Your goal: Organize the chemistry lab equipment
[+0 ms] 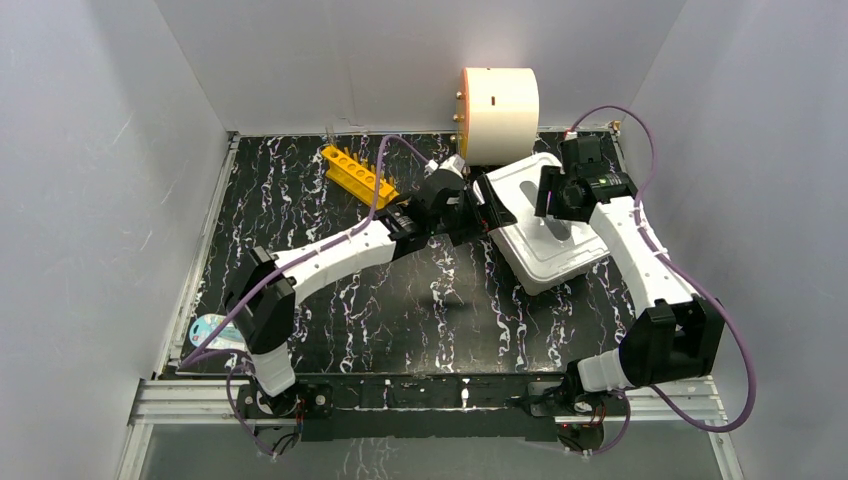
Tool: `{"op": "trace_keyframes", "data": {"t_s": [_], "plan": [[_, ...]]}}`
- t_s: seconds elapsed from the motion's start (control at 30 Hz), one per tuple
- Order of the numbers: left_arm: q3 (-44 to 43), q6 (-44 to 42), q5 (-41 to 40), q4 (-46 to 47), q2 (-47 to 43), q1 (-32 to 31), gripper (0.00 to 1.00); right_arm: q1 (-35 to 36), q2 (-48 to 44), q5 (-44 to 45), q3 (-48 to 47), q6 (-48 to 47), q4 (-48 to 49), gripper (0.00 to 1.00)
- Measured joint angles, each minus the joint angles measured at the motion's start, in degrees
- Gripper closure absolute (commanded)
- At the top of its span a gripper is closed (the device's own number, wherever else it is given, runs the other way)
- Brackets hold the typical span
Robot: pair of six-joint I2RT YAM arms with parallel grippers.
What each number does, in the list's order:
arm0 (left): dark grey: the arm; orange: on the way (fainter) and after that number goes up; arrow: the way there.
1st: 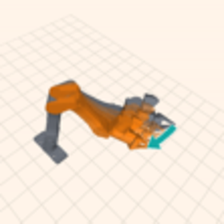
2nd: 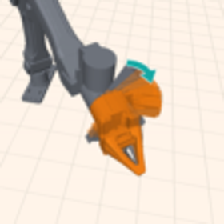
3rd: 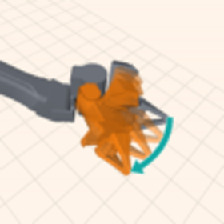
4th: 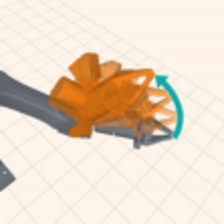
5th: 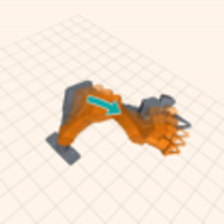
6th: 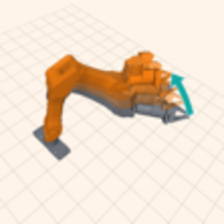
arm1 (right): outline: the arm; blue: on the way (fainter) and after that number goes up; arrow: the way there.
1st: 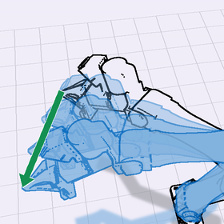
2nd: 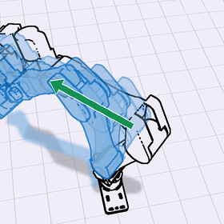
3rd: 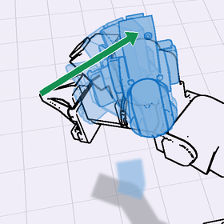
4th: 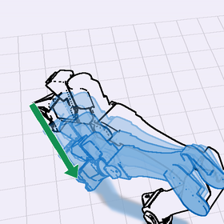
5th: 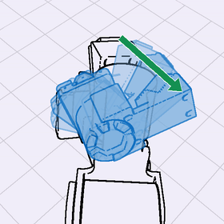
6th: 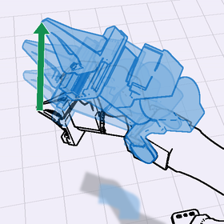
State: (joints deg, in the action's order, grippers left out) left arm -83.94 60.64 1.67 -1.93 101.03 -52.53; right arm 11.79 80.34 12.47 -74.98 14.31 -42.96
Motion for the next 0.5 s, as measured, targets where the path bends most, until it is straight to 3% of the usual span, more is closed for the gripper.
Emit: {"op": "trace_keyframes", "data": {"t_s": [0.5], "plan": [[-0.4, -2.6, 10.0, 2.0, 7.7, 4.3, 0.1, -3.8, 0.1, 7.8, 1.7, 2.1, -1.0, 0.28]]}}
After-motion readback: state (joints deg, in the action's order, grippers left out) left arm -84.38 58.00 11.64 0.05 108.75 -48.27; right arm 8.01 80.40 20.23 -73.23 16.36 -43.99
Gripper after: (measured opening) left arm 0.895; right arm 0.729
